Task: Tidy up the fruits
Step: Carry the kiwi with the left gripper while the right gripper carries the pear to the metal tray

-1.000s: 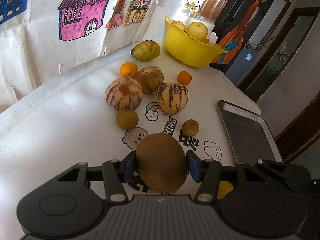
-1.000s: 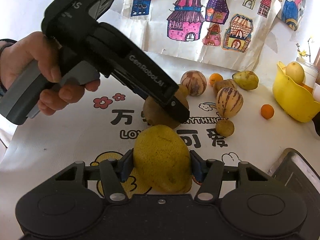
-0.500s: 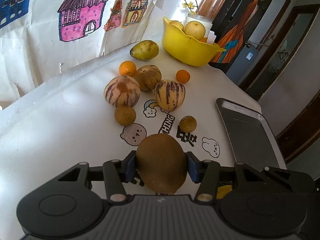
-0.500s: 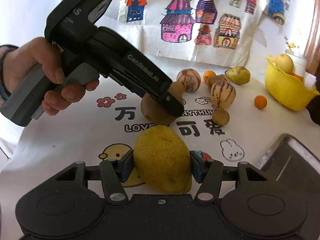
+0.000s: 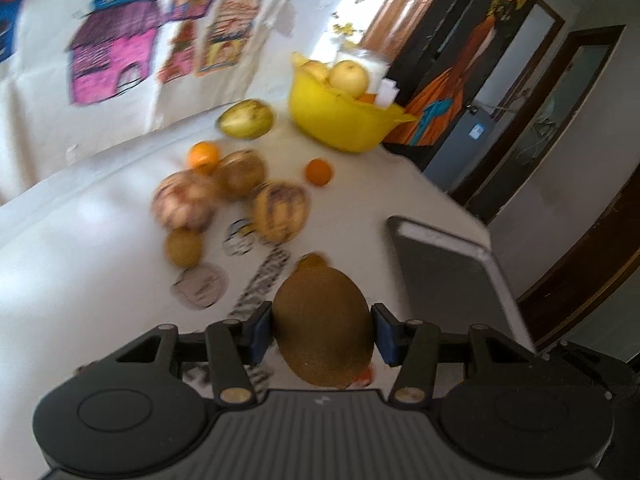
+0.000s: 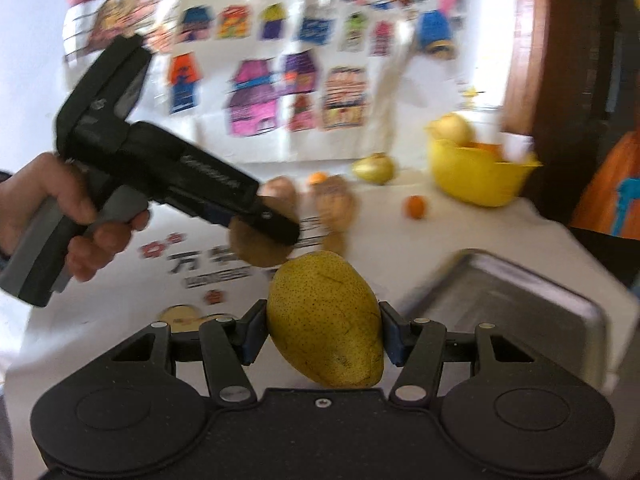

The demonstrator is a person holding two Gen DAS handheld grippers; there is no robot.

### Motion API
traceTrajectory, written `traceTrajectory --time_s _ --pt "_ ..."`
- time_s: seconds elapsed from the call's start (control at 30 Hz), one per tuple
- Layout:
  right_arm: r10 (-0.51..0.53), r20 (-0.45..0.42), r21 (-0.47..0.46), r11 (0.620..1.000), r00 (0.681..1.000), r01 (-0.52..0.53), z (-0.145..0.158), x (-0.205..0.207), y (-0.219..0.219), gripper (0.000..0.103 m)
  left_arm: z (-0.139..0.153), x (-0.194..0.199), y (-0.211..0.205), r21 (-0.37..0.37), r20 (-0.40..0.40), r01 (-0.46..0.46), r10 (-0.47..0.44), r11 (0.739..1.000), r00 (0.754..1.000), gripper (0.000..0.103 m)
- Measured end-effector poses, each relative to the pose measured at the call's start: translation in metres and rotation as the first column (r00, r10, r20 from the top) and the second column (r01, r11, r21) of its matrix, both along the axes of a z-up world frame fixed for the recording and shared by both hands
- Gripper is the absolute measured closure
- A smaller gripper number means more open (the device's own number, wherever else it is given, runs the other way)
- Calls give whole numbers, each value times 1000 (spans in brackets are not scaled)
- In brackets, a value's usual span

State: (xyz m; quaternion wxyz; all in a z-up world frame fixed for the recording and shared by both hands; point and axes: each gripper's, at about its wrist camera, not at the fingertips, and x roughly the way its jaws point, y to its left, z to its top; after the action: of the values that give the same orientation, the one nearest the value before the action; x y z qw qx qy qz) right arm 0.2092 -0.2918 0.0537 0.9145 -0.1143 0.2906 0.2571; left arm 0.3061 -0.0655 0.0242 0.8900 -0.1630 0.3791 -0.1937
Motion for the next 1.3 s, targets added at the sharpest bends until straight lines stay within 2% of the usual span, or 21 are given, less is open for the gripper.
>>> traceTrajectory --time_s 0.13,0.27,0.43,0.6,0.7,0.83,0.97,1.3 --pt "-102 30 -24 994 994 103 11 7 -29 44 9 8 -24 -16 49 21 -20 1000 999 47" --pt "-195 62 -66 978 979 199 14 21 -58 44 12 25 -44 -62 92 34 -28 997 995 47" --pt "-299 69 -121 944 952 306 5 54 -88 44 9 41 -71 -48 144 58 -50 997 988 47" --pt "-364 101 -138 916 926 375 -11 85 -117 44 -6 57 -104 -58 134 72 -63 996 989 47" --pt "-388 86 -143 907 918 397 -19 102 -126 44 -16 65 -118 -105 106 92 -81 990 991 47" --pt "-384 76 -173 904 920 391 -27 117 -128 44 -21 69 -136 -85 128 130 -118 988 985 47" --pt "-360 73 -188 911 930 367 -32 131 -130 44 -31 77 -141 -113 94 143 -133 983 987 47" --pt "-354 61 -199 912 933 359 -39 145 -129 44 -46 81 -147 -106 19 129 -128 986 992 47"
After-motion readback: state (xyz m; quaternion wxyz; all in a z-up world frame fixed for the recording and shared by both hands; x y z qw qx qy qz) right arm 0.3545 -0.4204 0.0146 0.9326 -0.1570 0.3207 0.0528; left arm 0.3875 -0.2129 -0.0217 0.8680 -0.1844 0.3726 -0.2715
